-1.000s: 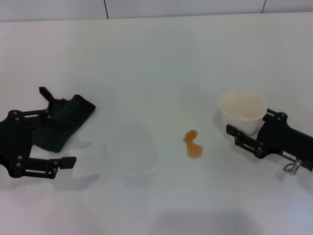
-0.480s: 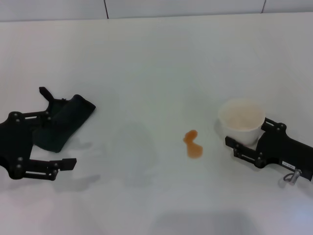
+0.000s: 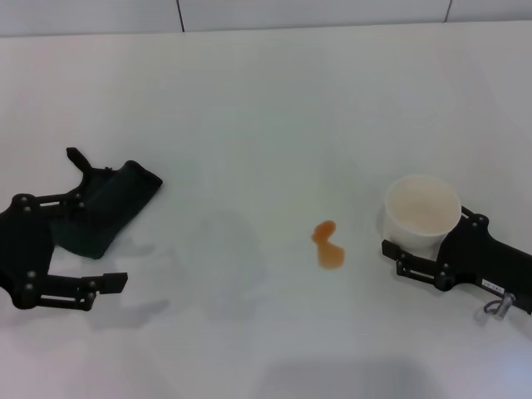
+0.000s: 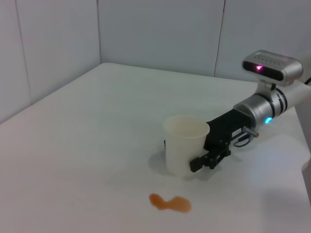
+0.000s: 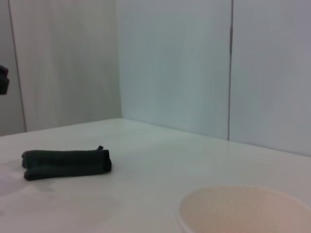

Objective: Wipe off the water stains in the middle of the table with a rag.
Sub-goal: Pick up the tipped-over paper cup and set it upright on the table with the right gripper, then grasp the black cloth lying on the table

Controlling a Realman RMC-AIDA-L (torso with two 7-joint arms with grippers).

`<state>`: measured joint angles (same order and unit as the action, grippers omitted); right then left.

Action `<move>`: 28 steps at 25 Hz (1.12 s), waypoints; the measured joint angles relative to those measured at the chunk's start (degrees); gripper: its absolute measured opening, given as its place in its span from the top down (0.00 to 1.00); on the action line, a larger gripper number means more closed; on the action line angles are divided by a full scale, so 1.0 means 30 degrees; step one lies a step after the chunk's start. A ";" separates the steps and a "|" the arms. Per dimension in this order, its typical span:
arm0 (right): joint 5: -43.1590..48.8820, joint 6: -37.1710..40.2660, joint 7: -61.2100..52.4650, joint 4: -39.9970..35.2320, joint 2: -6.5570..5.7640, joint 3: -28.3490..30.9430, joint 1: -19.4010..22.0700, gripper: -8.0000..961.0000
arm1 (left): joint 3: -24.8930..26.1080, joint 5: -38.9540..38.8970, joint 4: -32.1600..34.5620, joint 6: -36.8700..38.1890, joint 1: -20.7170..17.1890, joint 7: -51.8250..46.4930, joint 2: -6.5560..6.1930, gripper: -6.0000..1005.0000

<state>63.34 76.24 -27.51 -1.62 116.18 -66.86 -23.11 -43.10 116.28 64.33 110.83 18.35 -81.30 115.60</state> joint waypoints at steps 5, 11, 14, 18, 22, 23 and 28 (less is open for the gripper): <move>0.0039 0.0504 -0.0604 -0.0039 -0.0156 -0.0118 0.0353 0.09 | 0.0013 -0.0001 -0.0019 0.0002 -0.0177 0.0000 -0.0010 0.17; 0.0042 0.0498 -0.1393 -0.0203 -0.0351 -0.0801 0.0470 0.09 | 0.0010 -0.0060 -0.0028 0.0023 -0.0348 0.0057 -0.0007 0.17; 0.0063 0.0473 -0.1681 -0.0239 -0.0481 -0.0942 0.0601 0.09 | 0.0010 -0.0044 -0.0028 0.0019 -0.0349 0.0058 0.0018 0.17; 0.0072 0.0904 -0.1730 -0.1097 -0.0641 -0.0986 0.1444 0.09 | 0.0010 -0.0030 -0.0028 0.0008 -0.0345 0.0055 0.0057 0.17; 0.0146 0.1317 -0.2304 -0.2134 -0.0937 -0.0991 0.2312 0.09 | 0.0016 -0.0025 -0.0028 -0.0031 -0.0392 -0.0038 0.0066 0.18; 0.0262 0.1431 -0.2655 -0.2315 -0.1077 -0.0997 0.2432 0.09 | 0.0026 -0.0022 -0.0029 -0.0048 -0.0441 -0.0070 0.0068 0.18; 0.2154 0.2479 -0.5937 -0.4247 -0.2178 -0.0949 0.2813 0.09 | 0.0259 -0.0011 -0.0053 -0.0118 -0.0591 -0.0184 0.0061 0.18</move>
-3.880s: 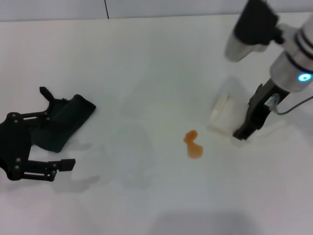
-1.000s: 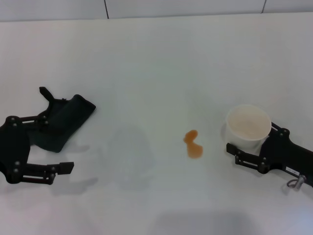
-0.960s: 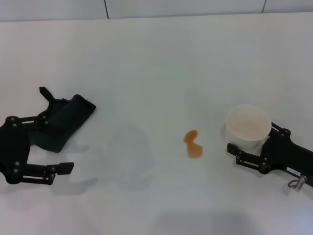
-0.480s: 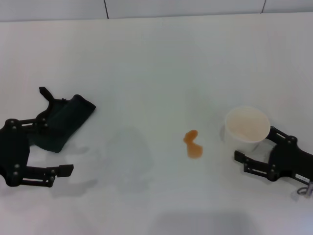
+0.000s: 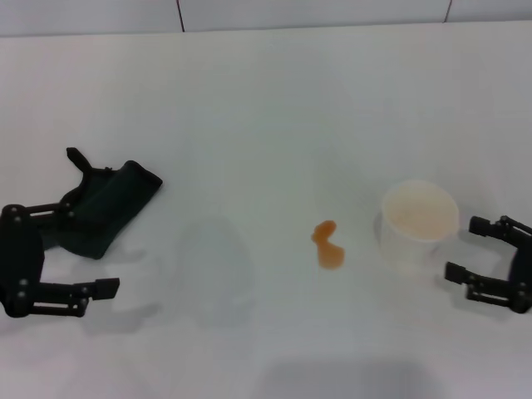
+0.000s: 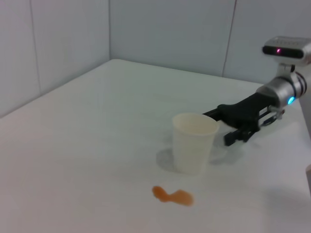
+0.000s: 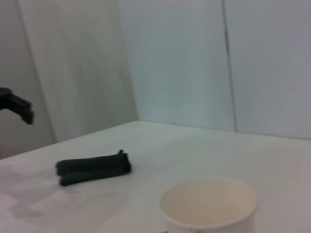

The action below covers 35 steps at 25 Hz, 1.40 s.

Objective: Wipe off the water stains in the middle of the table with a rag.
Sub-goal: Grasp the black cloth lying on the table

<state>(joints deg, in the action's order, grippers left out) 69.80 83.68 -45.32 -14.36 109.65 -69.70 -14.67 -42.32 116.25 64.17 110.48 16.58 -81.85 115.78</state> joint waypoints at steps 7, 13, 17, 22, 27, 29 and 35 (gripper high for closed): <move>0.5096 0.1251 -0.8520 -0.7000 -0.1804 0.0620 0.0780 0.09 | 0.0277 0.0014 -0.0032 -0.0004 0.0007 -0.0619 -0.0128 0.18; 1.0912 0.4890 -1.3188 -1.1491 -0.1852 0.4832 -0.0915 0.09 | 0.0279 0.0477 -0.0034 -0.0187 0.0348 -0.1142 -0.0130 0.18; 1.3183 0.7251 -1.5168 -1.3648 -0.1826 0.6768 -0.2898 0.09 | 0.0281 0.0798 -0.0033 -0.0372 0.0665 -0.1518 -0.0144 0.18; 1.4604 0.7764 -1.6580 -1.6153 -0.1158 0.6706 -0.4786 0.10 | 0.0333 0.1140 0.0117 -0.0682 0.1328 -0.2298 -0.0337 0.19; 1.6602 0.7795 -1.6639 -1.6657 0.0125 0.6504 -0.6452 0.12 | 0.0449 0.2175 0.0209 -0.0914 0.2368 -0.3894 -0.0843 0.19; 1.7265 0.7732 -1.6640 -1.6666 0.0483 0.6234 -0.6812 0.13 | 0.0478 0.2803 0.0286 -0.1024 0.2898 -0.4900 -0.1027 0.19; 1.7916 0.7195 -1.6561 -1.6630 0.0912 0.5693 -0.7412 0.14 | 0.0485 0.6467 0.0483 -0.1916 0.4807 -0.8837 -0.1329 0.19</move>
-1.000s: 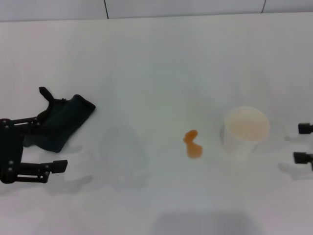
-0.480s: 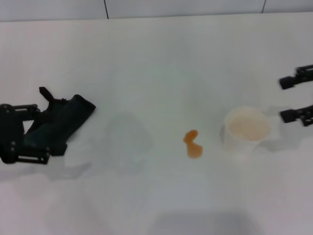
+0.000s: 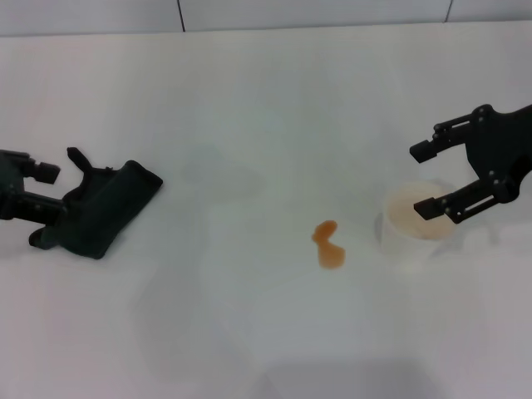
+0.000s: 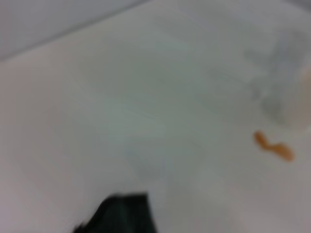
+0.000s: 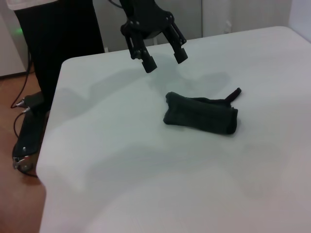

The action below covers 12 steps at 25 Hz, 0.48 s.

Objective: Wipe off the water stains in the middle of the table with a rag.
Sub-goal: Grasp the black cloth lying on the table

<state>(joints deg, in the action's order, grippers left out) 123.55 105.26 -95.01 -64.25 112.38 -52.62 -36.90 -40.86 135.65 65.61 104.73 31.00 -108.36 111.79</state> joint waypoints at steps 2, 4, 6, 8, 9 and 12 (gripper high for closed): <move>0.0026 -0.0212 0.0052 0.0068 0.0008 -0.0060 -0.0097 0.14 | 0.0001 0.1506 -0.0112 -0.0141 0.0646 -0.0984 0.0061 0.19; 0.0037 -0.0329 0.0068 0.0084 0.0011 -0.0083 -0.0132 0.14 | 0.0010 0.2732 -0.0183 -0.0419 0.1132 -0.1826 0.0234 0.19; 0.0040 -0.0437 0.0070 0.0087 0.0004 -0.0157 -0.0166 0.14 | 0.0004 0.3367 -0.0195 -0.0817 0.1377 -0.2514 0.0360 0.19; 0.0044 -0.0519 0.0073 0.0087 -0.0005 -0.0273 -0.0180 0.14 | -0.0032 0.3826 -0.0281 -0.1455 0.1535 -0.3422 0.0450 0.19; 0.0050 -0.0534 0.0076 0.0089 -0.0005 -0.0307 -0.0181 0.14 | -0.0039 0.3850 -0.0328 -0.1588 0.1559 -0.3595 0.0462 0.19; 0.0145 -0.0616 0.0189 0.0119 -0.0004 -0.0328 -0.0184 0.14 | -0.0106 0.4008 -0.0725 -0.2430 0.1641 -0.4402 0.0490 0.20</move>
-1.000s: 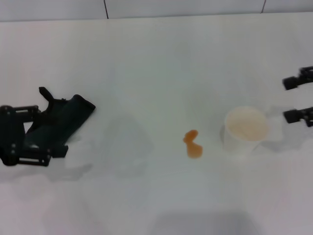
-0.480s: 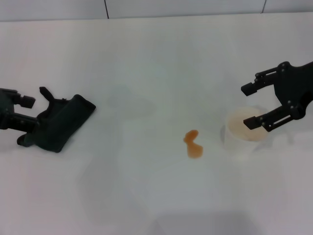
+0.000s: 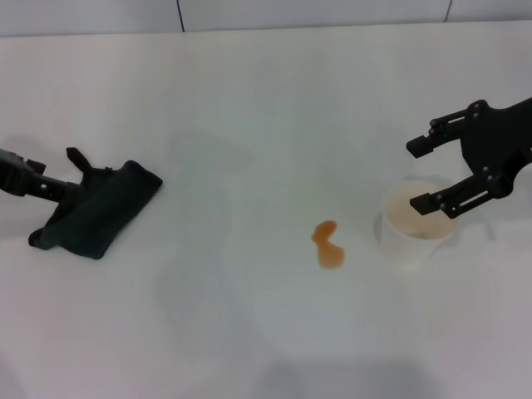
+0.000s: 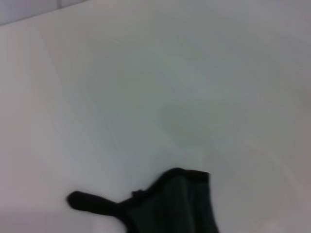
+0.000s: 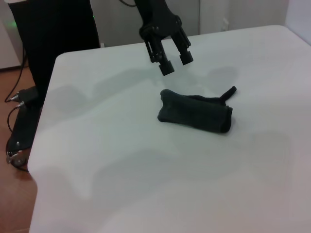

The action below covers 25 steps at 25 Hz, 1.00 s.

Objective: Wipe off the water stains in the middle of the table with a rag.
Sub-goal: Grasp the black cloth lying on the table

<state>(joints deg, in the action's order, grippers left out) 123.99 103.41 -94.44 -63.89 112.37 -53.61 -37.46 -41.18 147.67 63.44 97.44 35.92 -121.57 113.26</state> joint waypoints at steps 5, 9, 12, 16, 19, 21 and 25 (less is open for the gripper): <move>0.0040 -0.0171 0.0124 0.0044 0.0030 -0.0118 0.0044 0.14 | -0.0064 0.0451 -0.1315 -0.1356 0.0266 -0.0465 0.0176 0.20; 0.0040 -0.0380 0.0131 0.0044 0.0037 -0.0287 0.0027 0.14 | -0.0274 0.0816 -0.2773 -0.2434 0.0545 -0.0445 0.0204 0.20; 0.0059 -0.0624 0.0133 0.0045 0.0040 -0.0409 0.0022 0.14 | -0.0674 0.1308 -0.3474 -0.3257 0.0675 -0.0411 0.0346 0.20; 0.0098 -0.0901 0.0134 0.0115 0.0041 -0.0451 -0.0004 0.14 | -0.1033 0.1578 -0.3870 -0.4109 0.0732 -0.0373 0.0585 0.20; 0.0162 -0.0936 0.0134 0.0266 0.0041 -0.0507 -0.0142 0.14 | -0.1083 0.1622 -0.4323 -0.4517 0.0885 -0.0351 0.0638 0.20; 0.0235 -0.1036 0.0130 0.0294 0.0067 -0.0650 -0.0194 0.14 | -0.1094 0.1657 -0.4694 -0.4815 0.0983 -0.0343 0.0642 0.20; 0.0307 -0.1553 0.0059 0.0313 0.0128 -0.1169 -0.0223 0.14 | -0.1201 0.1706 -0.5054 -0.5302 0.1046 -0.0353 0.0731 0.21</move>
<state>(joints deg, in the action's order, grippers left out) 124.91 98.76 -94.26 -62.95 112.76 -57.12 -38.13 -44.79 152.79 48.28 81.54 39.06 -122.63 115.46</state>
